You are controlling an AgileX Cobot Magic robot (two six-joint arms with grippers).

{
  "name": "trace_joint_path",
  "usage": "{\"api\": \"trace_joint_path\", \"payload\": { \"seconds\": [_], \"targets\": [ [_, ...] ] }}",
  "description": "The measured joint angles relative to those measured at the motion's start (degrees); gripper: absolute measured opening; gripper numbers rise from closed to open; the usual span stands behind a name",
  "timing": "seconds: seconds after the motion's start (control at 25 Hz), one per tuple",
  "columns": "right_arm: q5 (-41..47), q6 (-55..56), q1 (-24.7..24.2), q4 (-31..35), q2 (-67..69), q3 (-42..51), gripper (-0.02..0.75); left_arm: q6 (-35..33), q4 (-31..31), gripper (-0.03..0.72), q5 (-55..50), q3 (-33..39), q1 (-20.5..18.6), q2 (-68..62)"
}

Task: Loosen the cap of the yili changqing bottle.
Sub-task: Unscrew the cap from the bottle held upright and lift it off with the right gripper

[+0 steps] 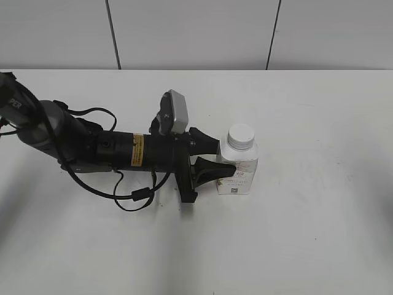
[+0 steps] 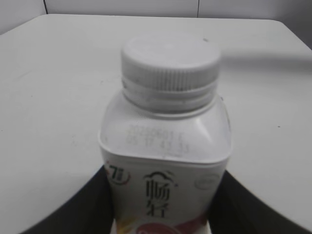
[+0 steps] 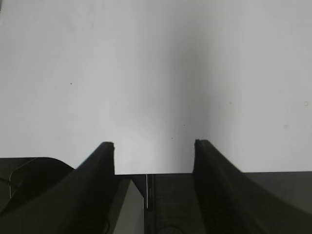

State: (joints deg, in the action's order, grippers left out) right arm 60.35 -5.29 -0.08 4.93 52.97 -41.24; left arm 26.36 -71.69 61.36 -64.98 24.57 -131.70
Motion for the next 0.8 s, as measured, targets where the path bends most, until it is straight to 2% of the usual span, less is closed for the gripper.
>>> {"api": "trace_joint_path", "payload": {
  "seconds": [0.36,0.64,0.8],
  "targets": [
    [0.08,0.0,0.0,0.06,17.06,-8.34,0.408,0.0,0.0,0.344,0.14,0.0,0.0,-0.04],
    [3.0,-0.6,0.0,0.17,28.13,-18.34,0.408,0.0,0.0,0.343,0.2,0.0,0.0,-0.04],
    [7.57,-0.77,0.0,4.55,34.17,-23.48,0.418,0.0,0.0,0.343,0.2,0.0,0.0,-0.04]
  ]
}}
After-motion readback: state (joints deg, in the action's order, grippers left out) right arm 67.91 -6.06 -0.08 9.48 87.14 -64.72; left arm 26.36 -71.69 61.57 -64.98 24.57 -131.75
